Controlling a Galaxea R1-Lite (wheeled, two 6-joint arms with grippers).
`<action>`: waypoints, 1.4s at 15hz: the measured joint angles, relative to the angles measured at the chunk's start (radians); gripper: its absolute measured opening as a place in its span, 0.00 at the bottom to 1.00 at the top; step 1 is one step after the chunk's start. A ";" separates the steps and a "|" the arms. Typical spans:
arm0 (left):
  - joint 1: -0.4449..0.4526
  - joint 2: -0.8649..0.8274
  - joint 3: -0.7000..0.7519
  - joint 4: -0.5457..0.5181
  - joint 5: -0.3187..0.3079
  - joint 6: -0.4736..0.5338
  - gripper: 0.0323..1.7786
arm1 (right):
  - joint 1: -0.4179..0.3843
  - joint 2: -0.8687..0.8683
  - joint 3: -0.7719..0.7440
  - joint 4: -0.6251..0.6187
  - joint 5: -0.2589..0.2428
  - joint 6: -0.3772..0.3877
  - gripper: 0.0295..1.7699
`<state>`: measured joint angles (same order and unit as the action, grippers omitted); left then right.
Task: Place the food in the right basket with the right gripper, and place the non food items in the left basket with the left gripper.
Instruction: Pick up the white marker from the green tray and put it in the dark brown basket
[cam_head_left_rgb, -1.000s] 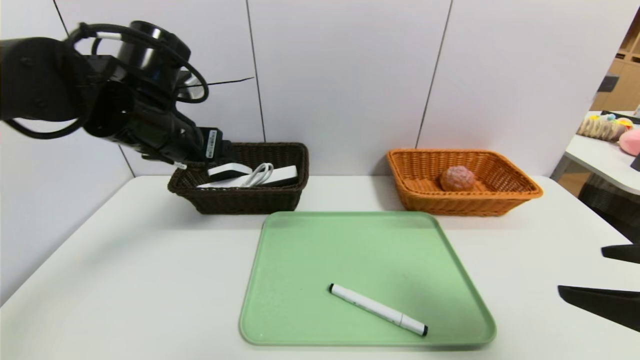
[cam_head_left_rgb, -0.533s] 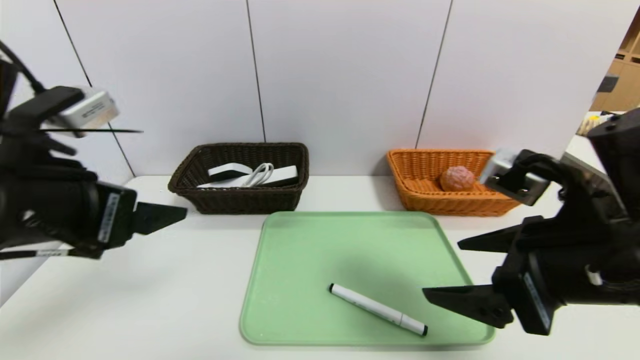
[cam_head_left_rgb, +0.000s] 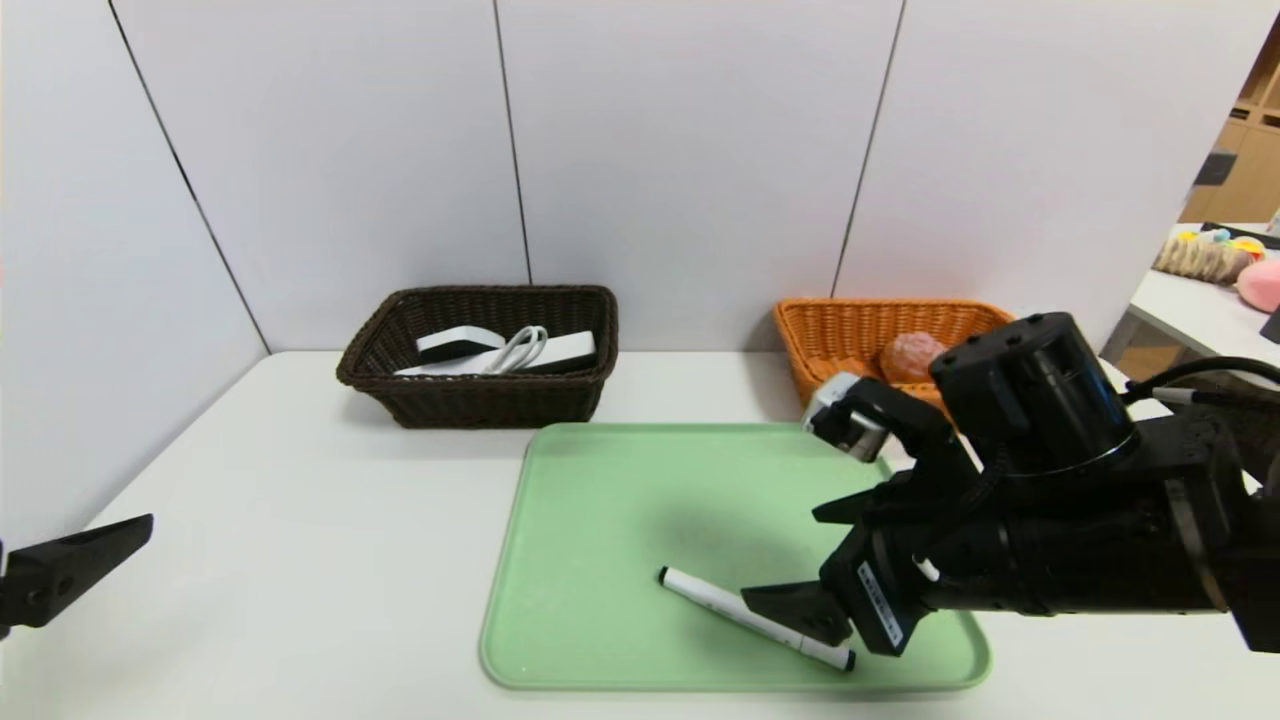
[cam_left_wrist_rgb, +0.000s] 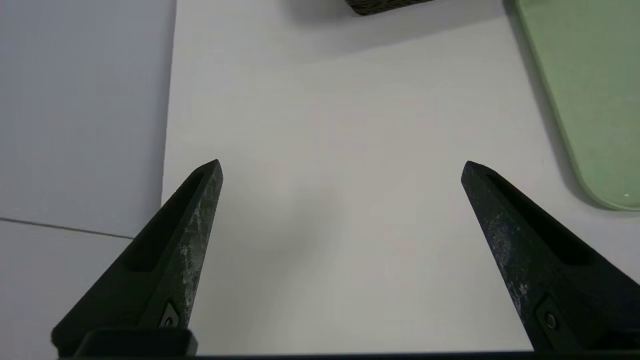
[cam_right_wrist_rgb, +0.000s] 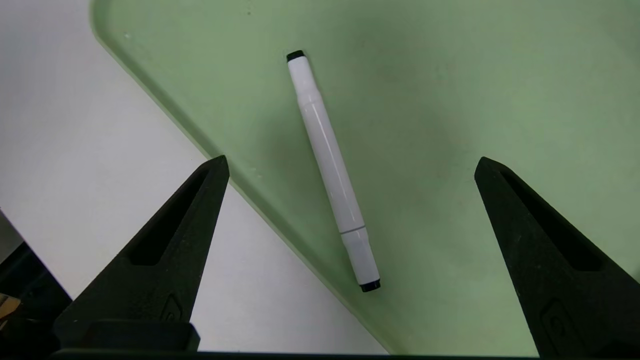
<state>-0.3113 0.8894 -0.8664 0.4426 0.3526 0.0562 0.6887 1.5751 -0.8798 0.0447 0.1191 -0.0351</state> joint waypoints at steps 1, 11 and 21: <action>0.032 -0.020 0.003 0.000 0.000 0.001 0.95 | 0.002 0.014 0.018 -0.028 -0.002 0.000 0.96; 0.133 -0.164 0.048 0.000 -0.004 0.001 0.95 | 0.080 0.141 0.156 -0.336 -0.102 0.004 0.96; 0.138 -0.216 0.040 0.000 -0.006 0.001 0.95 | 0.115 0.187 0.193 -0.393 -0.168 0.005 0.96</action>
<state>-0.1732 0.6738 -0.8268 0.4430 0.3462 0.0577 0.8034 1.7621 -0.6864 -0.3481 -0.0485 -0.0302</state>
